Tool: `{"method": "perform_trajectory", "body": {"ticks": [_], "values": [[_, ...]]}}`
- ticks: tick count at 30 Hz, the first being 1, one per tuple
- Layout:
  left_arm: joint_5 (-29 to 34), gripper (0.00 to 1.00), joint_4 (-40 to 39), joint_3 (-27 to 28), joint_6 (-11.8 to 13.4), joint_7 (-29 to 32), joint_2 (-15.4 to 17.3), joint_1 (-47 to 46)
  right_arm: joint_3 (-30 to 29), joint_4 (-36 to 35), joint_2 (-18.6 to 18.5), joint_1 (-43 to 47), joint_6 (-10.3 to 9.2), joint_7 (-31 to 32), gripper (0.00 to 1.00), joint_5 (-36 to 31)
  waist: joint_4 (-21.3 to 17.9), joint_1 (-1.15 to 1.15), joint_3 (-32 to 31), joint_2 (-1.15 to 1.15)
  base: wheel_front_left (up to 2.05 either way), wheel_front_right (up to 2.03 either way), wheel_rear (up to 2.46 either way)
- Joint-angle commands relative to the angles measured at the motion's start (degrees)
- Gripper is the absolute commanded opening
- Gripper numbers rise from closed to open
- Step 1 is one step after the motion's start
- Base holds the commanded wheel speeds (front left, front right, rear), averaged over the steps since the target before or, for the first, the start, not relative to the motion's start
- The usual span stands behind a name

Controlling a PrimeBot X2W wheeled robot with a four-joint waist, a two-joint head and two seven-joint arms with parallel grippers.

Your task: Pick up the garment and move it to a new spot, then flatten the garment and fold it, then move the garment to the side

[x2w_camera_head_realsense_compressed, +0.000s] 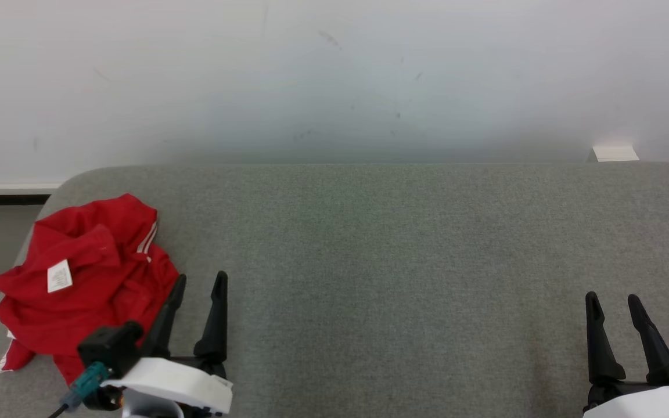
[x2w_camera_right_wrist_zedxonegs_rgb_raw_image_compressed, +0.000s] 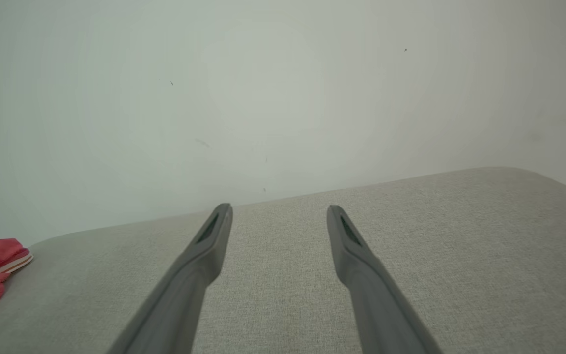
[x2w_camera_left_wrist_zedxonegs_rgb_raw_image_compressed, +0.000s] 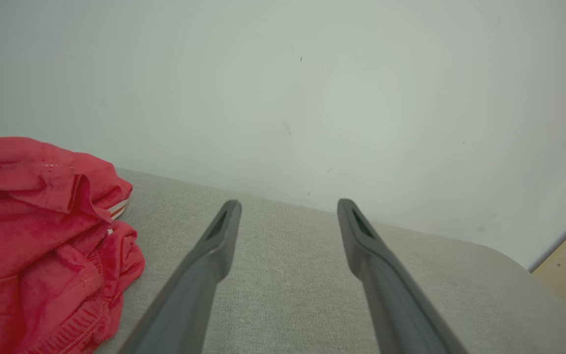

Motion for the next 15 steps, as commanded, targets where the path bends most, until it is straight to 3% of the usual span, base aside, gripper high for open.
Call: {"method": "perform_trajectory", "body": {"ticks": [1,15], "values": [[2.3,1.0,0.2,-0.1,0.1,-0.7,0.3,-0.9,-0.1,-0.6,-0.1,0.2,-0.08,-0.4,1.0,-1.8,0.0,0.0,0.0,0.0,0.0,0.0,0.0],[9.4,1.0,2.7,-0.6,0.9,-2.5,0.4,-0.7,-0.4,-0.4,0.3,0.9,-0.09,0.3,1.0,-6.9,-0.1,0.0,0.1,0.0,0.0,0.0,0.0]]}}
